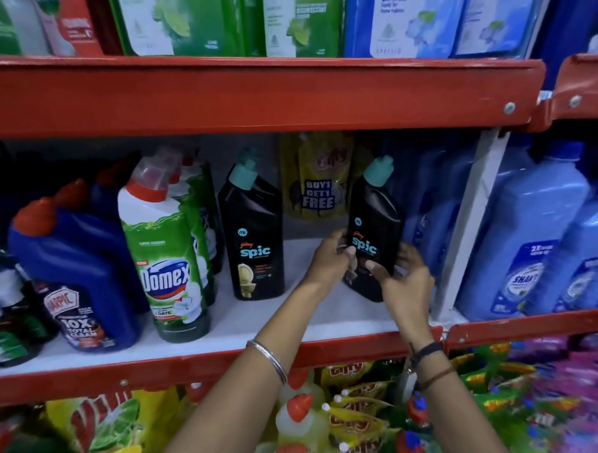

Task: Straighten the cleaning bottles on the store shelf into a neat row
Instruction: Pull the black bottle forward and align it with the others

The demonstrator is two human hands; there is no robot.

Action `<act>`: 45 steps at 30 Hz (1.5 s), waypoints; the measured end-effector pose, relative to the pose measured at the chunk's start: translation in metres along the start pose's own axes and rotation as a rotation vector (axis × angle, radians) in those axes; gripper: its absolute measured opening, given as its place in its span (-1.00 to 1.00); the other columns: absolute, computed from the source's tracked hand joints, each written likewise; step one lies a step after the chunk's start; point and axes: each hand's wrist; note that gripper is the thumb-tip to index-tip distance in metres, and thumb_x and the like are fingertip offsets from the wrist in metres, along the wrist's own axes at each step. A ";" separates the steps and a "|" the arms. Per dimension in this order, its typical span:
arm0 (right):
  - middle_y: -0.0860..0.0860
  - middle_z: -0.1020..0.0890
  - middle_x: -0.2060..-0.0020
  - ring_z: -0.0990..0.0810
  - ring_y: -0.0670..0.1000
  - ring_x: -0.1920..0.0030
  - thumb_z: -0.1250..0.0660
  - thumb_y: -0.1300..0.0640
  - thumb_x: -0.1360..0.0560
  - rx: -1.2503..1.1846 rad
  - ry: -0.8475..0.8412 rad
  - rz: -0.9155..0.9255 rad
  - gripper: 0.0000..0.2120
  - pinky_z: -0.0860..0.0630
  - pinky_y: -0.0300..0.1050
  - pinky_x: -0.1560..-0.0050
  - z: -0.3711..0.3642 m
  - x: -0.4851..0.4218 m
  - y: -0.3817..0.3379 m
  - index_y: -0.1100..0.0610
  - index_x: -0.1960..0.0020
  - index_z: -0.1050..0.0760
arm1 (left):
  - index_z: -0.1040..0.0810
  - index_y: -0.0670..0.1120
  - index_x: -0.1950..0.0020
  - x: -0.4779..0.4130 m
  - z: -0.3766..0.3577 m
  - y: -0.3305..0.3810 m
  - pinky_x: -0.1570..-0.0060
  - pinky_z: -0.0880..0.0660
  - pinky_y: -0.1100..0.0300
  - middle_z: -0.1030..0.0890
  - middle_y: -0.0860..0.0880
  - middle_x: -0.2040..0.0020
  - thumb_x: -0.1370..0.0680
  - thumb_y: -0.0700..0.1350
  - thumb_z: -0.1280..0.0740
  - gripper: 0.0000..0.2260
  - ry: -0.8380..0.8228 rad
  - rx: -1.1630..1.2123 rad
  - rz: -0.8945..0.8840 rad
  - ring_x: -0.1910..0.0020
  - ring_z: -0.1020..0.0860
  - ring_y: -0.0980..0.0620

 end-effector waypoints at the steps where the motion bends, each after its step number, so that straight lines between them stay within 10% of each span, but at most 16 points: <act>1: 0.06 -0.65 -0.08 -0.59 -0.01 -0.03 -0.50 0.24 -0.34 -0.018 -0.012 0.006 -0.54 -0.53 -0.11 -0.07 0.002 0.001 -0.003 0.18 -0.21 -0.50 | -0.36 -0.19 -0.36 0.005 0.001 0.000 0.30 -0.55 0.22 -0.54 -0.11 0.16 -0.57 -0.35 -0.15 -0.65 0.026 -0.007 -0.015 0.35 -0.52 0.11; 5: -0.05 -0.60 -0.04 -0.56 -0.23 0.01 -0.48 0.24 -0.38 -0.130 -0.089 0.029 -0.56 -0.47 -0.34 -0.03 0.010 0.009 -0.018 0.12 -0.22 -0.47 | -0.40 -0.16 -0.31 0.036 0.006 0.004 0.33 -0.53 0.14 -0.55 -0.09 0.37 -0.57 -0.28 -0.20 -0.69 0.147 0.007 -0.066 0.47 -0.53 0.00; 9: -0.01 -0.61 -0.10 -0.58 -0.11 -0.14 -0.46 0.19 -0.40 -0.180 -0.226 0.069 -0.61 -0.50 -0.28 -0.14 0.010 0.017 -0.030 0.05 -0.19 -0.46 | -0.45 -0.05 -0.30 0.083 0.020 0.012 0.07 -0.50 0.23 -0.63 0.01 0.01 -0.56 -0.14 -0.28 -0.70 0.351 -0.208 -0.185 0.05 -0.59 0.15; 13: 0.05 -0.60 -0.16 -0.57 -0.07 -0.21 -0.44 0.24 -0.42 -0.252 -0.337 0.075 -0.61 -0.52 -0.27 -0.17 -0.008 0.037 -0.042 0.10 -0.21 -0.45 | -0.41 0.08 -0.33 0.117 0.041 0.012 0.21 -0.43 0.41 -0.53 0.28 0.19 -0.56 -0.10 -0.29 -0.66 0.474 -0.238 -0.253 0.23 -0.52 0.37; 20: 0.04 -0.61 -0.14 -0.59 -0.10 -0.15 -0.40 0.32 -0.42 -0.346 -0.427 0.049 -0.59 -0.51 -0.34 -0.12 -0.053 0.070 -0.057 0.12 -0.23 -0.43 | -0.38 0.04 -0.38 0.139 0.089 -0.007 0.05 -0.55 0.02 -0.68 -0.08 -0.05 -0.57 -0.03 -0.26 -0.63 0.634 -0.412 -0.256 -0.04 -0.62 -0.08; 32: 0.10 -0.60 -0.20 -0.60 -0.05 -0.17 -0.41 0.27 -0.44 -0.301 -0.468 0.024 -0.56 -0.52 -0.26 -0.18 -0.086 0.084 -0.053 0.14 -0.29 -0.40 | -0.22 0.00 -0.47 0.148 0.110 -0.017 0.05 -0.58 -0.08 -0.55 -0.15 -0.22 -0.60 -0.01 -0.17 -0.57 0.602 -0.523 -0.238 -0.08 -0.58 -0.16; 40: 0.01 -0.60 -0.24 -0.56 -0.06 -0.25 -0.10 -0.20 -0.51 -0.378 -0.450 -0.079 -0.53 -0.50 -0.08 -0.26 -0.073 0.099 -0.055 -0.02 -0.32 -0.43 | 0.05 0.38 -0.40 0.156 0.118 -0.014 -0.32 -0.44 -0.04 -0.30 0.00 -0.49 -0.61 0.07 -0.05 -0.56 0.409 -0.301 -0.292 -0.40 -0.37 -0.10; 45: 0.09 -0.58 -0.25 -0.55 -0.01 -0.27 -0.01 -0.27 -0.44 -0.481 -0.396 -0.201 -0.36 -0.45 -0.03 -0.34 -0.078 0.106 -0.065 0.09 -0.35 -0.42 | 0.02 0.37 -0.40 0.156 0.122 -0.013 -0.16 -0.46 0.42 -0.33 0.01 -0.46 -0.64 0.01 -0.02 -0.59 0.350 -0.219 -0.237 -0.31 -0.43 0.18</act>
Point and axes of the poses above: each hand's wrist, its own x-axis away from the middle knuckle, its own z-axis out of the back of the hand, y = z × x
